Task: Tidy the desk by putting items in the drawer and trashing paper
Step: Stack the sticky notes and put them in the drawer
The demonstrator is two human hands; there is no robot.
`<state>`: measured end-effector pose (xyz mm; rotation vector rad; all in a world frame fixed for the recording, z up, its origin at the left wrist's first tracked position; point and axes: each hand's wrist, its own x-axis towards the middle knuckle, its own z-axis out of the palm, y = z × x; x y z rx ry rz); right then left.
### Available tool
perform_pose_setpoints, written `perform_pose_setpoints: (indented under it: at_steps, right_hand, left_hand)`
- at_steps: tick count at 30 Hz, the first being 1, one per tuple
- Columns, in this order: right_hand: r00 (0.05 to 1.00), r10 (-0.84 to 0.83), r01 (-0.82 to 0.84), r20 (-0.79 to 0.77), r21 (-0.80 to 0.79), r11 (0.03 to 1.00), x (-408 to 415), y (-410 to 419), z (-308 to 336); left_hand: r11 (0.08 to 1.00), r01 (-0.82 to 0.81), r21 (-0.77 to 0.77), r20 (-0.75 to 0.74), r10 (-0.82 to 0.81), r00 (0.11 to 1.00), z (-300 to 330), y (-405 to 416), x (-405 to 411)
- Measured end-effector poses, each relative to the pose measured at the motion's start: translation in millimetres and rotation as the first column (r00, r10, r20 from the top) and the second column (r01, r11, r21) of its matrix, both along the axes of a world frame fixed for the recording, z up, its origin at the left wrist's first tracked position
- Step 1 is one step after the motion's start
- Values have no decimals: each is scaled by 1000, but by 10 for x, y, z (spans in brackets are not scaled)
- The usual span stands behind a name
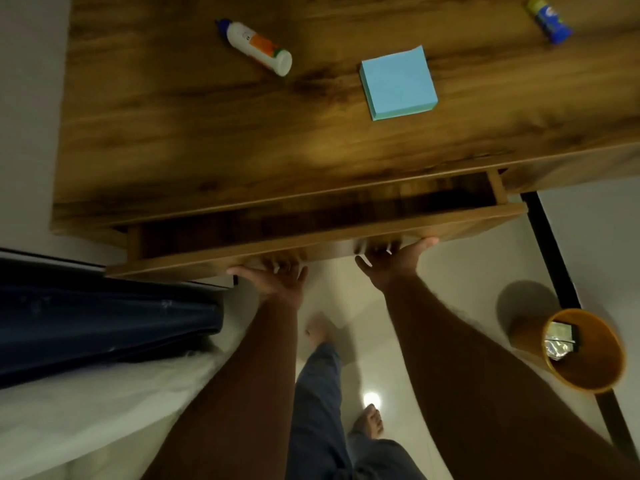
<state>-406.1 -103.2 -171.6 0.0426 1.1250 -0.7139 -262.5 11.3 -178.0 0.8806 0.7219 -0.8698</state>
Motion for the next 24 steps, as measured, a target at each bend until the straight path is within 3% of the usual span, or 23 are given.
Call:
perform_pose_setpoints:
  at_steps: [15,20,24]
  right_hand:
    - [997,-11,14,-80,36,999,-1145,1468,104]
    - [988,101,-100,-118,18,995,-1389,1611,107]
    - [944,218,-219,-248,23,975,-1534,1624,281]
  left_hand:
    - [996,-75,-40,-112,70,991,228,1423,-1220]
    - [998,62,-2,-33,-62,998,256,1661,-1316]
    - [985,165,44,19,-166,986,368,1781,-1392]
